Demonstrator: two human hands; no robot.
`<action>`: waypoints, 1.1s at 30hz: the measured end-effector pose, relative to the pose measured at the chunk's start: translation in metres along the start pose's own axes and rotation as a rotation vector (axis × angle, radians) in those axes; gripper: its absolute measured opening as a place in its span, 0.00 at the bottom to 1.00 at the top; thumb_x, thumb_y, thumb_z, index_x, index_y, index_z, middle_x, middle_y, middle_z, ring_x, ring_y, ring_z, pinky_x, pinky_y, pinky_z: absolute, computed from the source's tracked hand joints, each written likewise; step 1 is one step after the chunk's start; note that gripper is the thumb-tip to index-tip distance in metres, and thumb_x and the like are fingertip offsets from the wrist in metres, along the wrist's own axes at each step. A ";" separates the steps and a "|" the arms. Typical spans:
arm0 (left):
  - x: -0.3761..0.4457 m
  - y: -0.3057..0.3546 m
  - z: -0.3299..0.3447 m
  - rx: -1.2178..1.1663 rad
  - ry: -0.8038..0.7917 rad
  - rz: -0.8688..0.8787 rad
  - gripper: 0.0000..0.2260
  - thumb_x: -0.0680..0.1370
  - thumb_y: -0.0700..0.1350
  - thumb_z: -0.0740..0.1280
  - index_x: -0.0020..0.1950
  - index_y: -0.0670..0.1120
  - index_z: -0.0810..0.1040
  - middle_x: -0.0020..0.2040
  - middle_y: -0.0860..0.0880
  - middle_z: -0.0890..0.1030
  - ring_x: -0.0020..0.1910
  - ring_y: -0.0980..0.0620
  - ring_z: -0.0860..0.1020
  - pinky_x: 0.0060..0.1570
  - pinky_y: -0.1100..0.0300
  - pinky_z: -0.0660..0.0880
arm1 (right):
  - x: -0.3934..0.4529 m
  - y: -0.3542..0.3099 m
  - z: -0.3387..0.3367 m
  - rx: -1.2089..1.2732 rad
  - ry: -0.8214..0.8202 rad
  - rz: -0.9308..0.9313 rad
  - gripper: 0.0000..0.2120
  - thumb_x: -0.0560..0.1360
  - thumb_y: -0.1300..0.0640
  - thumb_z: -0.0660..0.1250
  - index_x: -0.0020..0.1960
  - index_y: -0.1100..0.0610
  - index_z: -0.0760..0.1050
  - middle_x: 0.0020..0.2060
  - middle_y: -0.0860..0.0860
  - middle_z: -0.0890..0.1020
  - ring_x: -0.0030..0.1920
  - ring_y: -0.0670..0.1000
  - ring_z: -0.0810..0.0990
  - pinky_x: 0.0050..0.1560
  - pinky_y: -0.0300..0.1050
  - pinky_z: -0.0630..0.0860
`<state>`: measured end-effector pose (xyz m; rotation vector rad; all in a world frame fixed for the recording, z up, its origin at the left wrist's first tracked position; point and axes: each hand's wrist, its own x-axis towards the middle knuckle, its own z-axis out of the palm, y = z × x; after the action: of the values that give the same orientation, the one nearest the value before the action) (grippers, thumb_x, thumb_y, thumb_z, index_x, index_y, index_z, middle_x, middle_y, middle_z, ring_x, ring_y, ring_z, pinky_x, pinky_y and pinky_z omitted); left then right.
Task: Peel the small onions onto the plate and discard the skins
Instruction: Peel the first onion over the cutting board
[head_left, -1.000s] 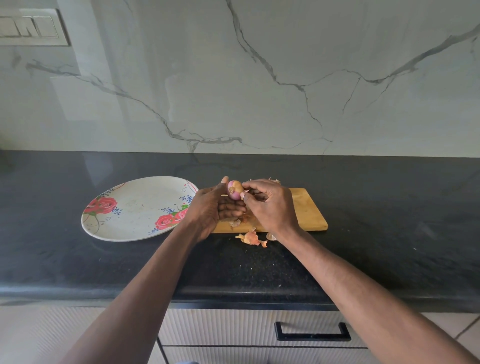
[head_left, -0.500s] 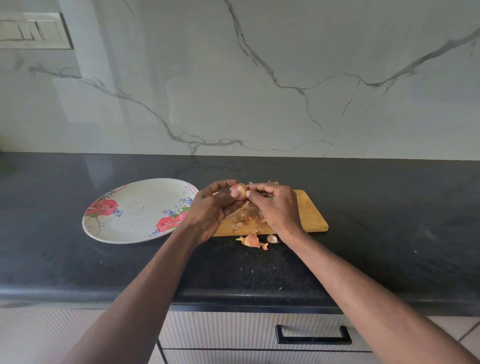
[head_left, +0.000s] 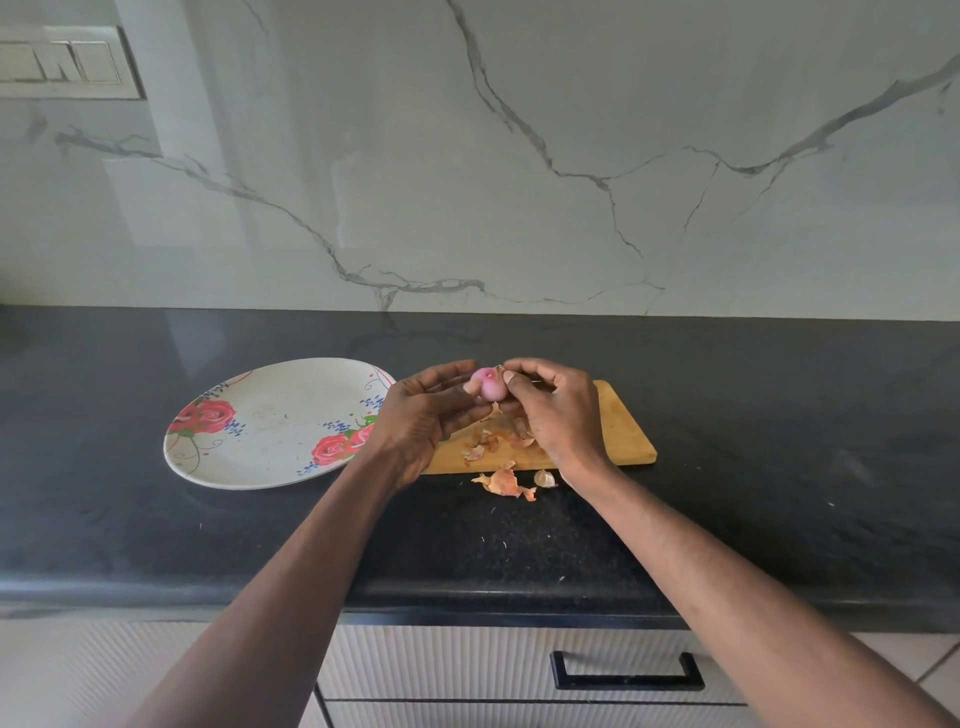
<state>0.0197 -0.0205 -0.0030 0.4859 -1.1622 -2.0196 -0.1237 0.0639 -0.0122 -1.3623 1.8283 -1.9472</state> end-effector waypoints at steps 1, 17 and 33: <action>0.000 0.000 0.000 0.004 -0.008 -0.004 0.20 0.68 0.31 0.71 0.60 0.35 0.79 0.56 0.38 0.84 0.51 0.40 0.85 0.45 0.55 0.84 | 0.000 -0.001 -0.001 -0.023 0.003 -0.014 0.07 0.77 0.60 0.71 0.53 0.58 0.85 0.47 0.50 0.86 0.47 0.44 0.84 0.47 0.38 0.80; 0.001 0.000 0.000 0.012 0.001 0.081 0.18 0.69 0.38 0.72 0.58 0.37 0.79 0.52 0.39 0.85 0.47 0.44 0.85 0.44 0.58 0.83 | -0.004 -0.001 0.003 -0.121 -0.027 -0.224 0.04 0.73 0.60 0.76 0.47 0.57 0.86 0.42 0.46 0.86 0.44 0.45 0.83 0.46 0.43 0.81; 0.002 -0.007 -0.005 0.170 -0.017 0.108 0.07 0.75 0.34 0.70 0.52 0.35 0.83 0.47 0.38 0.86 0.42 0.45 0.85 0.42 0.56 0.84 | -0.004 0.003 0.002 -0.407 -0.087 -0.524 0.17 0.77 0.51 0.63 0.40 0.62 0.82 0.37 0.52 0.84 0.37 0.54 0.82 0.46 0.61 0.79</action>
<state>0.0188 -0.0223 -0.0110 0.4796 -1.3482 -1.8451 -0.1220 0.0643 -0.0170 -2.2031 2.0547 -1.7213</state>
